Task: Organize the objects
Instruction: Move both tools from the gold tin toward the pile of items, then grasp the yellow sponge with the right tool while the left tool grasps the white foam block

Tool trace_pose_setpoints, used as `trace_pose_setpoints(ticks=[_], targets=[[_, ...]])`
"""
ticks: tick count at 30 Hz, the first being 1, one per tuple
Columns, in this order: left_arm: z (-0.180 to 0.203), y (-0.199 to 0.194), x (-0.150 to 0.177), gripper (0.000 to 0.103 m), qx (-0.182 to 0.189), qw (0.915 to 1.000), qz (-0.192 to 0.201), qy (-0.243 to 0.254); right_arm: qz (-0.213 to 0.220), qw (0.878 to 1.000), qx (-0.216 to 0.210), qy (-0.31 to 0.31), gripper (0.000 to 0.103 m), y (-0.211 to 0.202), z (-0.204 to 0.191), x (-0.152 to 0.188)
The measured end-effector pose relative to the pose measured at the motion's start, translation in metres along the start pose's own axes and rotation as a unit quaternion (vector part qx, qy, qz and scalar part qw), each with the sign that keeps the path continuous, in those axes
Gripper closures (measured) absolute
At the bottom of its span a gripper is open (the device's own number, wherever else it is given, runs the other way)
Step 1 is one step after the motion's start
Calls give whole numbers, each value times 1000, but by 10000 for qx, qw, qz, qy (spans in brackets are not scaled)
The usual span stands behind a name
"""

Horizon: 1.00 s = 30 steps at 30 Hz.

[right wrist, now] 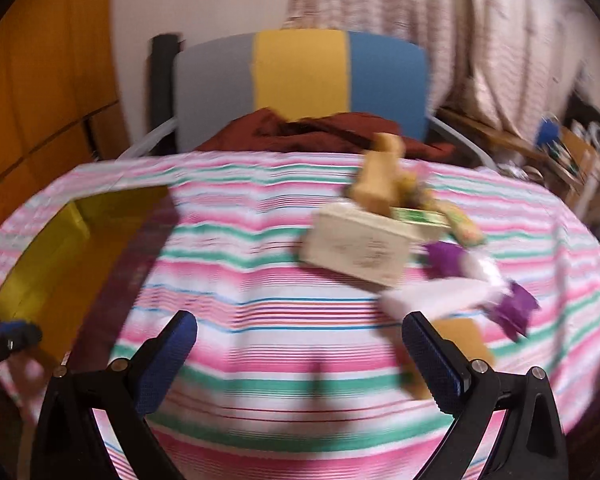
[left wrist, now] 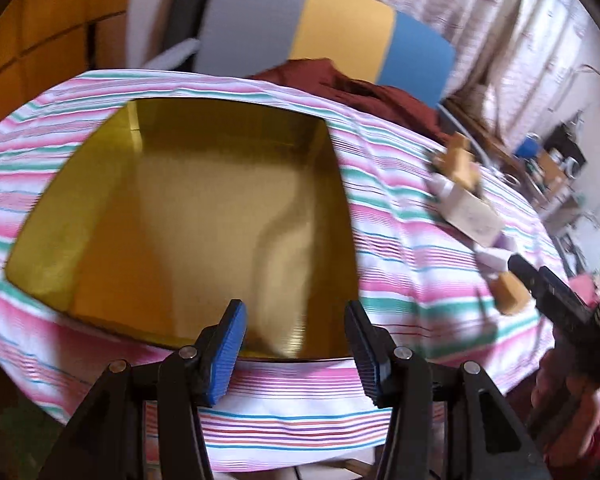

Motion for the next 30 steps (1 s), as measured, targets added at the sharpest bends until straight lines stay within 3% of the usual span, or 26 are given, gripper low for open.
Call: trace_pose_setpoints(ticks=[5,12,15,17,18,19,25,30], targets=[[33,10,2,52,421,9985,-134,309,-20,9981,318,519,0,4,68,14],[80,20,8,51,676,9927,-355,930,-104,9985,34,529,1,26,98,36],[99,26,9,51,834,9895,-501,1072,-200,9986,-47,481,9,38,96,39],[112,26,11,51,864,9869,-479,1273,-294,9990,36,345,21,45,93,43],[121,26,12,51,873,9849,-461,1420,-359,9989,13,312,34,49,92,45],[126,29,13,51,897,9833,-466,1516,-393,9985,-78,369,37,52,93,48],[160,56,15,50,1181,9734,-768,1806,-314,9984,-119,457,40,40,107,58],[191,77,17,46,1395,9637,-911,2085,-228,9963,367,749,40,24,135,71]])
Point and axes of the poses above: each gripper's, at about its wrist camera, not at the fingertips, and y roughly the way its jaws point, z to its right, x to its underside, the point moved 2 cm from there along y, roughly the way its jaws point, and after that the axes turned 4 degrees about -y, right-handed, at the moved point
